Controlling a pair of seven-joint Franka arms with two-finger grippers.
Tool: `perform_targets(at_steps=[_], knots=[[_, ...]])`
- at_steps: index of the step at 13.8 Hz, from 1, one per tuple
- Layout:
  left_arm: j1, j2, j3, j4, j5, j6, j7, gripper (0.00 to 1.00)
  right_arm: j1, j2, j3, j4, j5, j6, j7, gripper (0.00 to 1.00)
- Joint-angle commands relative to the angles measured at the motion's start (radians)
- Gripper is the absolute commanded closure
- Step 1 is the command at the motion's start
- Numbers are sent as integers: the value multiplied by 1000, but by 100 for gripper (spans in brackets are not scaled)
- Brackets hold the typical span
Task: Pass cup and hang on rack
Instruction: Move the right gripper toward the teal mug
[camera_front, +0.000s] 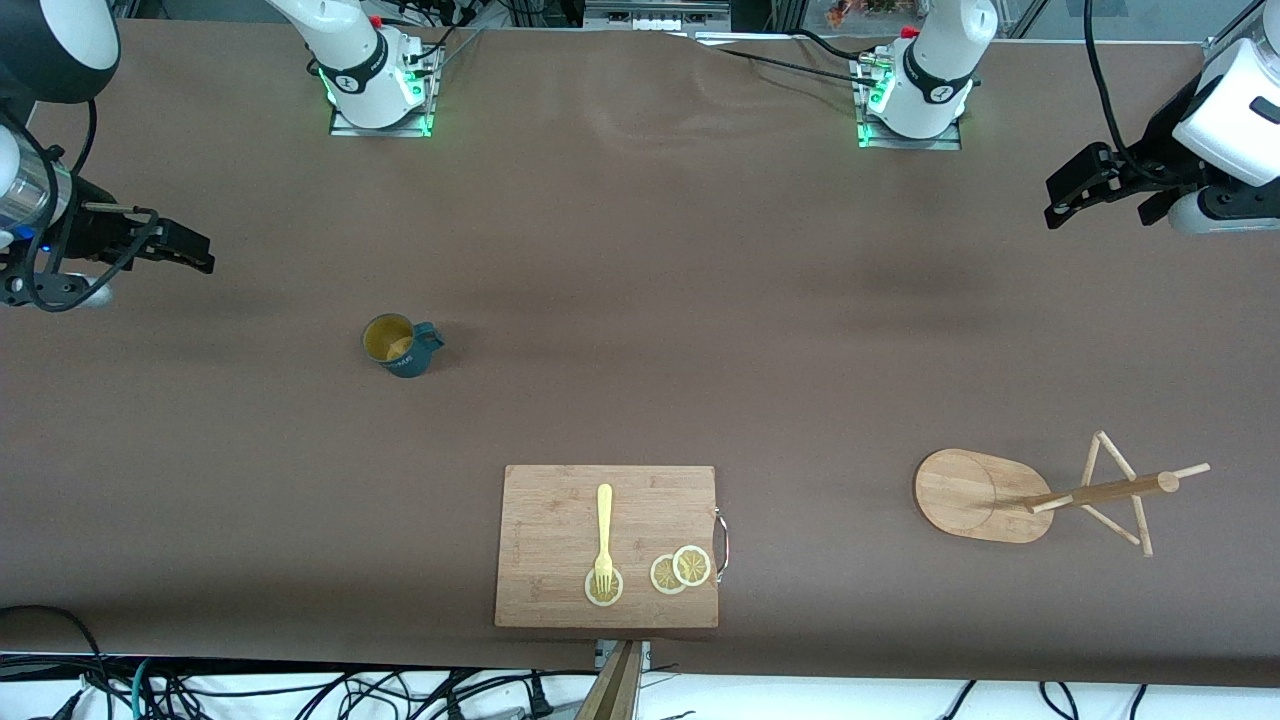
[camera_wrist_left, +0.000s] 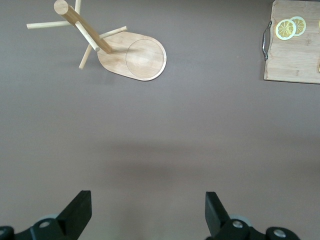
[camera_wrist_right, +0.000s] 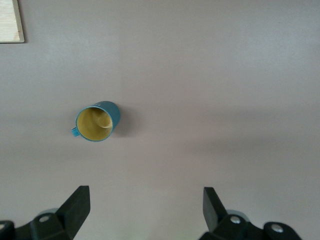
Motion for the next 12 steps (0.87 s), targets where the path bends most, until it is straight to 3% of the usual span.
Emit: perform_targets(at_steps=[1,6,9,12], knots=[[3,15,-6,32,32,-15,-3,0,47,19,-2,17,11,-7,-7,0],[3,13,-5,32,32,-15,-1,0,62,86,-2,8,13,-10,-81,0],[3,13,-5,32,32,-15,0,0,62,221,4,4,14,13,-170,0],[3,13,-3,32,32,-15,0,0,80,312,19,-45,21,193,-165,0]])
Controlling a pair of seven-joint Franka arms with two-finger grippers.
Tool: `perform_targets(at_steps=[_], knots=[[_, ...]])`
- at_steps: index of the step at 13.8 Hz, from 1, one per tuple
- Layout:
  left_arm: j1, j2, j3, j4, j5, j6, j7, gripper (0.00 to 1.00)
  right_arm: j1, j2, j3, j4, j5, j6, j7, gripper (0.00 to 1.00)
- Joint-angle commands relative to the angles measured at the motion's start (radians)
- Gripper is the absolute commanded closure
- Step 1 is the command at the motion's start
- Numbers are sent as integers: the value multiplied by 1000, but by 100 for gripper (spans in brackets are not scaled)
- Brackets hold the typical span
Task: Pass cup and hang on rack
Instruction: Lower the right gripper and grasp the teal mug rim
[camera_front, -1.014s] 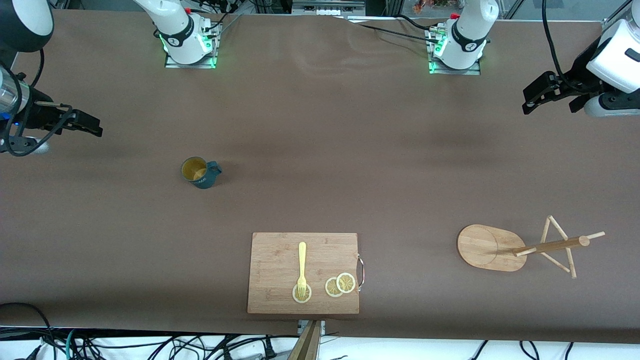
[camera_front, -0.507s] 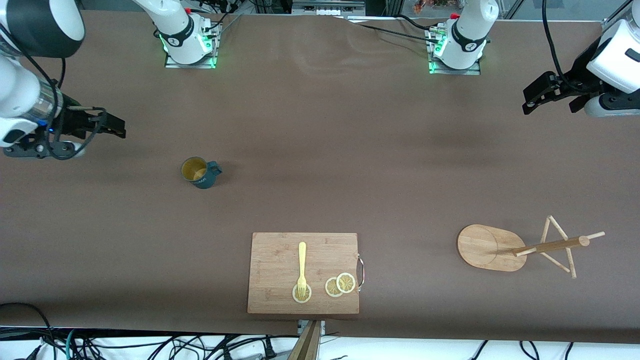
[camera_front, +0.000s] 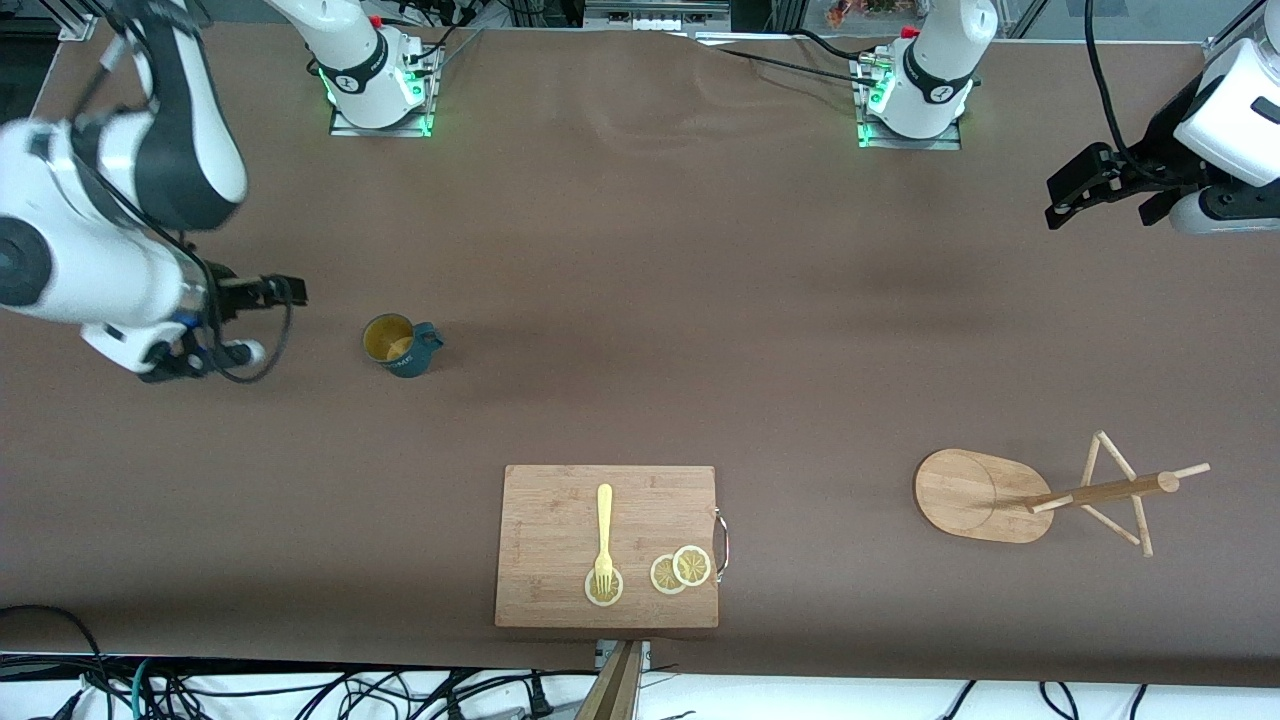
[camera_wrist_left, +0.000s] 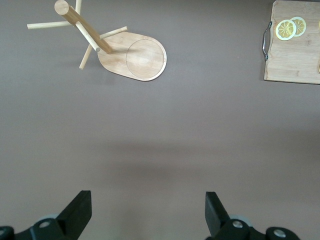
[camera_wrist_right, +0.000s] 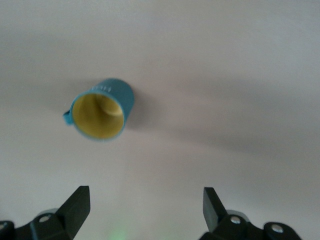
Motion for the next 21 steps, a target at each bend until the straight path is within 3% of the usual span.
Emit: perform_targets(at_steps=[1,5,7,8,10,11,18,21], knots=[[2,13,-5,31,32,-15,0,0,28,70,5,-56,12,155,-11,0],[2,14,-4,31,32,-15,2,0,37,84,22,-187,25,335,-8,0],[2,14,-4,31,32,-15,2,0,37,83,24,-288,25,517,-8,5],[2,14,-4,31,32,-15,2,0,37,80,24,-332,25,594,-8,35],[2,14,-4,31,32,-15,2,0,37,77,24,-362,25,623,22,96],[2,14,-4,31,32,-15,2,0,37,71,24,-361,25,622,39,100],[2,17,-4,31,32,-15,2,0,37,54,30,-351,25,616,58,100],[2,17,-2,31,32,-15,2,0,39,31,55,-267,23,529,90,100]])
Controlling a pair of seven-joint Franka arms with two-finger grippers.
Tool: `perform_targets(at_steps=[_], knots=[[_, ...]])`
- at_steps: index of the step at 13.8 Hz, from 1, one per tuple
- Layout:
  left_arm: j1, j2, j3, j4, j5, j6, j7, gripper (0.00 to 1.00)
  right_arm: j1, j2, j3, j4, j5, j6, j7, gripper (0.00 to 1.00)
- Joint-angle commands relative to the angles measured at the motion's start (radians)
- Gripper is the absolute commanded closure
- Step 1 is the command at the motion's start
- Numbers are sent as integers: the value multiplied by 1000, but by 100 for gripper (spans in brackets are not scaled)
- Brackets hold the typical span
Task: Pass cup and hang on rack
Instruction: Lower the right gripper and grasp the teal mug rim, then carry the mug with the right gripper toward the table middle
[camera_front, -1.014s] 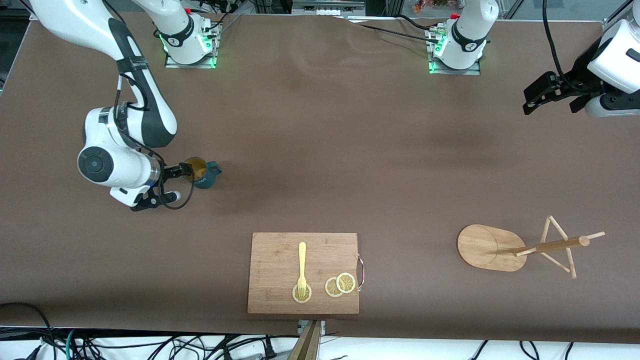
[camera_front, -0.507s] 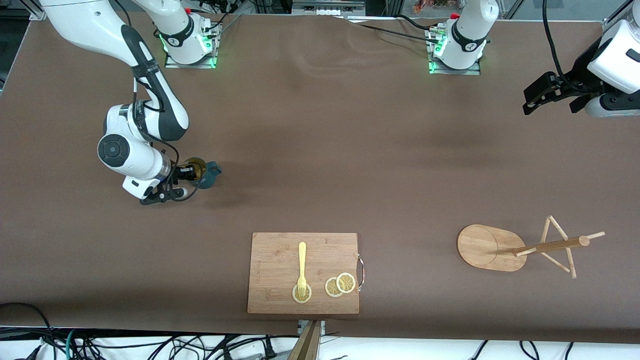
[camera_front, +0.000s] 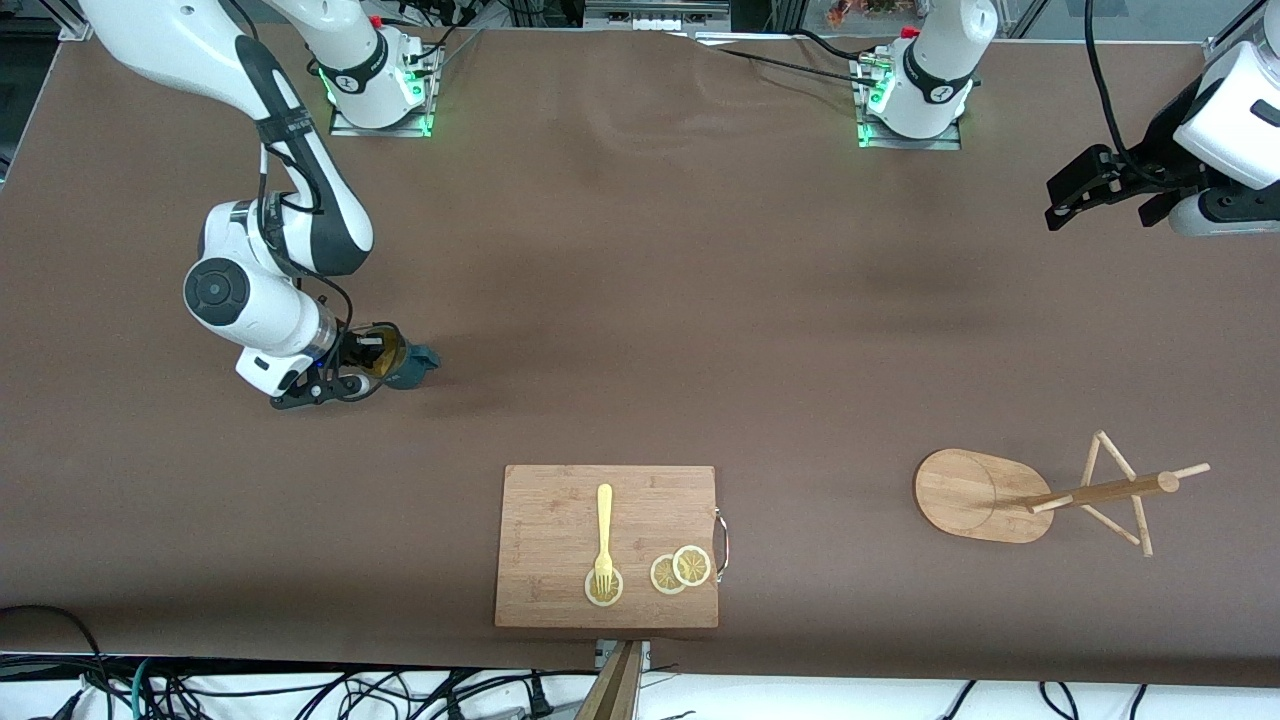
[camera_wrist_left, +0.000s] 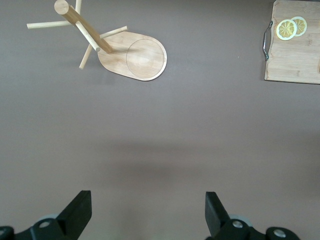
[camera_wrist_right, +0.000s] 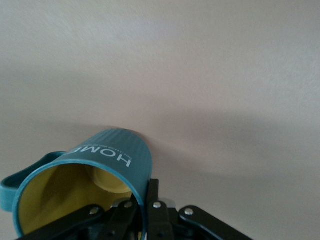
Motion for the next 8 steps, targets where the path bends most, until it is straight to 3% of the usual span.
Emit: perform_targets(at_steps=[1,3,8], knots=[[3,14,-3,30,32,-15,3,0,3,-40,42,90,13,-120,63,100],[2,14,-5,30,21,-14,3,0,39,-28,82,179,13,-223,220,100],[0,14,-9,32,12,-11,5,0,285,74,97,373,6,-229,659,100]])
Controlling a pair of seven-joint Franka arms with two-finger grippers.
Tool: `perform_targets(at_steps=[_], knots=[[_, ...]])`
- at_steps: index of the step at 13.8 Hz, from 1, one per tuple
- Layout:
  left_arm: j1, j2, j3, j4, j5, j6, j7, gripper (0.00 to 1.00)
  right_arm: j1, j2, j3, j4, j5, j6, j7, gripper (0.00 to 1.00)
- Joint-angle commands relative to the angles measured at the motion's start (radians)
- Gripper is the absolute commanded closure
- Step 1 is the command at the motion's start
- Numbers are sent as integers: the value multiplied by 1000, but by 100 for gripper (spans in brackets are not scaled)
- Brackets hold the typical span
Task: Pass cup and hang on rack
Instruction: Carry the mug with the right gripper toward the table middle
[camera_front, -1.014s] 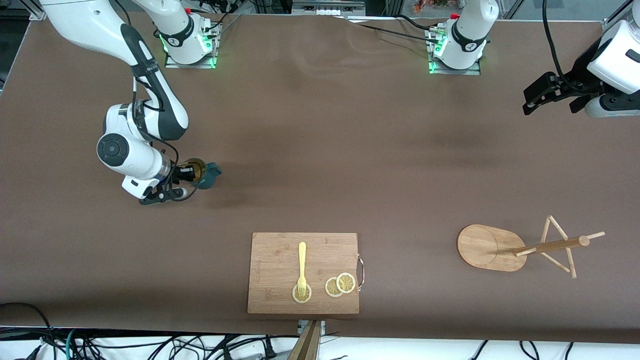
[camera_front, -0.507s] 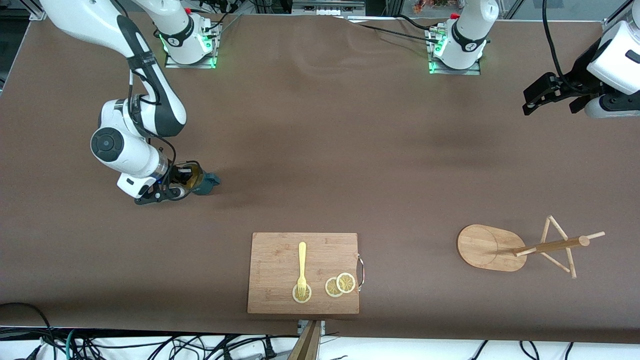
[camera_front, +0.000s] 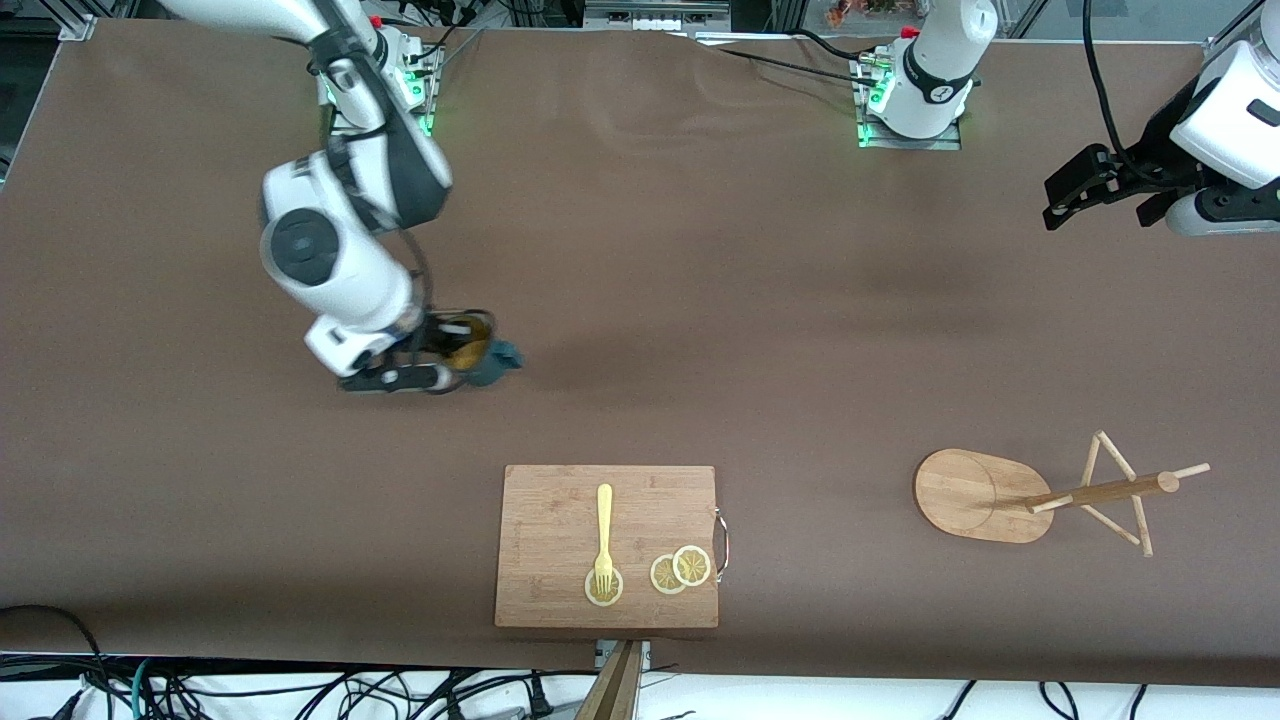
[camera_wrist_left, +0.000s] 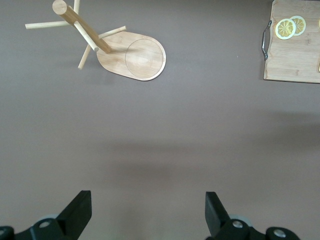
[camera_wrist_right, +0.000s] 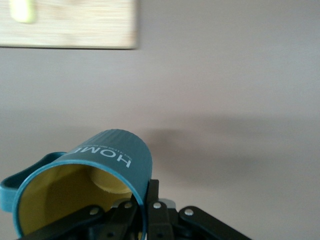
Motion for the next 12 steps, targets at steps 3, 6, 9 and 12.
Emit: perform_targets(at_steps=[3,6,9,12], knots=[[3,28,0,32,11,-14,5,0,217,139,-9,163,4,-17,245,100],[17,37,-7,3,8,34,6,0,317,180,-10,163,-7,-13,294,100],[14,45,-7,-5,9,38,-4,0,391,241,-15,158,-34,77,386,100],[9,102,-7,-11,23,34,2,0,420,286,-15,160,-97,103,394,85]])
